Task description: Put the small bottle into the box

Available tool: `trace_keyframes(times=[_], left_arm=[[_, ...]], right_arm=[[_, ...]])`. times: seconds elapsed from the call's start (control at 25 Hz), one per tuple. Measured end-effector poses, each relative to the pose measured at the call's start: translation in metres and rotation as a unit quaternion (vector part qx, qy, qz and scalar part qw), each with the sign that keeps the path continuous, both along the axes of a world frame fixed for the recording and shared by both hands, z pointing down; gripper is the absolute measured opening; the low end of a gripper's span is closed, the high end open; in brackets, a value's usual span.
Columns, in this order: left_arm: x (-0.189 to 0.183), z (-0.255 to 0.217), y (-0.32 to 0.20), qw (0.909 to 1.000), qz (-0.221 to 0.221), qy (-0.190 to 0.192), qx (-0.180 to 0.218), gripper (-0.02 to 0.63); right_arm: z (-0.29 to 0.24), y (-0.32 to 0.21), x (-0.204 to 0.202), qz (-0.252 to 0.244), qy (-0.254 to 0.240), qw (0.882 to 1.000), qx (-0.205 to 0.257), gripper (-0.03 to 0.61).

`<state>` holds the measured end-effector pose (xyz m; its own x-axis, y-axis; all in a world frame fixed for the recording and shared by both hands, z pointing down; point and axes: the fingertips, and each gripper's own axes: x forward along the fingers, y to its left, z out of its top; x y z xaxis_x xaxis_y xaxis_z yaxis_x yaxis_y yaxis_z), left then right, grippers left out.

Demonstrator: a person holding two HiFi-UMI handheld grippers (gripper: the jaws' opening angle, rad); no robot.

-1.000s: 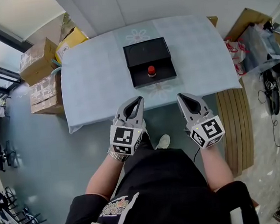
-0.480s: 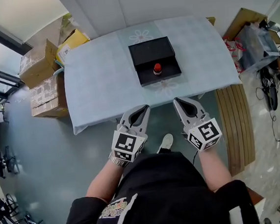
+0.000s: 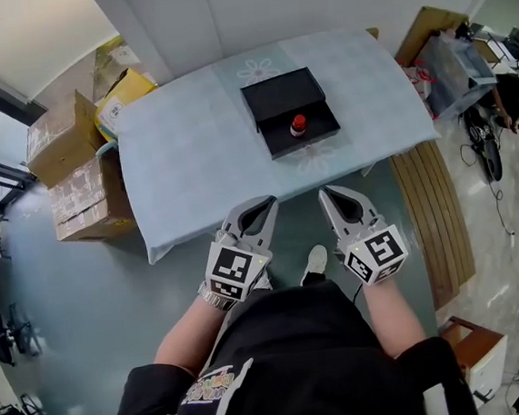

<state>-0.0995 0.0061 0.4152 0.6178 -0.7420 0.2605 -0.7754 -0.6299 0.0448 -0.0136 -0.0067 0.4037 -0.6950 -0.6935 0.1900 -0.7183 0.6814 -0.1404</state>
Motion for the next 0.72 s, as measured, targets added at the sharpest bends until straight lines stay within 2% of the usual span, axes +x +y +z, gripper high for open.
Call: trace_keyframes(times=[0.12,0.36,0.72], left_arm=[[-0.006,0.006,0.005,0.9999,0.013,-0.001,-0.009,0.008],[-0.004,0.000,0.010,0.9992,0.041,0.004,0.002,0.008],[-0.001,-0.001,0.019,0.9987,0.051,0.003,0.003,0.008]], right_arm=[[0.002,0.009,-0.001,0.017,0.004,1.000,-0.002,0.008],[0.007,0.021,-0.002,0.041,0.003,0.999,-0.006,0.006],[0.002,0.033,0.001,0.053,0.003,0.999,-0.002,0.006]])
